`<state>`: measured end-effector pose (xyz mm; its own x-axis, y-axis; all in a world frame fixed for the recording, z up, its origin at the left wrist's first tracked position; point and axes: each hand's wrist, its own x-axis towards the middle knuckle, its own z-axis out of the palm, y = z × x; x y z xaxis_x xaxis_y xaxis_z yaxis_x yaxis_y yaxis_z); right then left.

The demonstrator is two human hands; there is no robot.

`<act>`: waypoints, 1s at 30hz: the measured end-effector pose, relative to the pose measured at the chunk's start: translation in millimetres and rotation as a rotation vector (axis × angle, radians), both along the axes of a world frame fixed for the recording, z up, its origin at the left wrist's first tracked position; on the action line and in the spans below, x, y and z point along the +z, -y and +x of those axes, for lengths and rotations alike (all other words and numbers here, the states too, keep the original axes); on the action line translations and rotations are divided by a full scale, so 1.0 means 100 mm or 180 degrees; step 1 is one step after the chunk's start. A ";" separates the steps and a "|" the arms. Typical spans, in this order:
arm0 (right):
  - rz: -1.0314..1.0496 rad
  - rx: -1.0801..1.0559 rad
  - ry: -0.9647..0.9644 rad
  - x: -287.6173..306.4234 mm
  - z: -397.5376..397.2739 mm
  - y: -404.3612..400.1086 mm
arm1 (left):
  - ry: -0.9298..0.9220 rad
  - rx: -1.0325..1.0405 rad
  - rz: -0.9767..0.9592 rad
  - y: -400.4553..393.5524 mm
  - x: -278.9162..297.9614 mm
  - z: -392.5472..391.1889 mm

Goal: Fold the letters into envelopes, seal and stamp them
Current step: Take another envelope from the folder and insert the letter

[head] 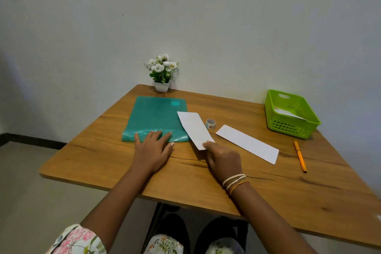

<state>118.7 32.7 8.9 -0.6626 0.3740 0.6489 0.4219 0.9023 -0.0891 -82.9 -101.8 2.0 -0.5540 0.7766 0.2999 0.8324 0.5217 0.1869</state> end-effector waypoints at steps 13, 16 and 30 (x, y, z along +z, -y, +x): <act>-0.0729 -0.0142 0.0527 -0.03 -0.17 -0.16 | 0.0004 0.1202 0.0029 -0.09 0.04 0.09; -0.0840 -0.0060 0.0502 -0.03 -0.20 -0.19 | -0.0224 0.0282 0.0527 -0.25 0.07 0.24; -0.0839 -0.0017 0.0291 0.01 -0.12 -0.16 | 0.0804 -0.0775 0.0267 -0.61 -0.02 0.54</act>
<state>107.0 48.7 9.6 -0.7114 0.5256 0.4664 0.4437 0.8507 -0.2820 -29.2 -41.1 0.2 -0.4205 0.8735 0.2454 0.8525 0.2878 0.4364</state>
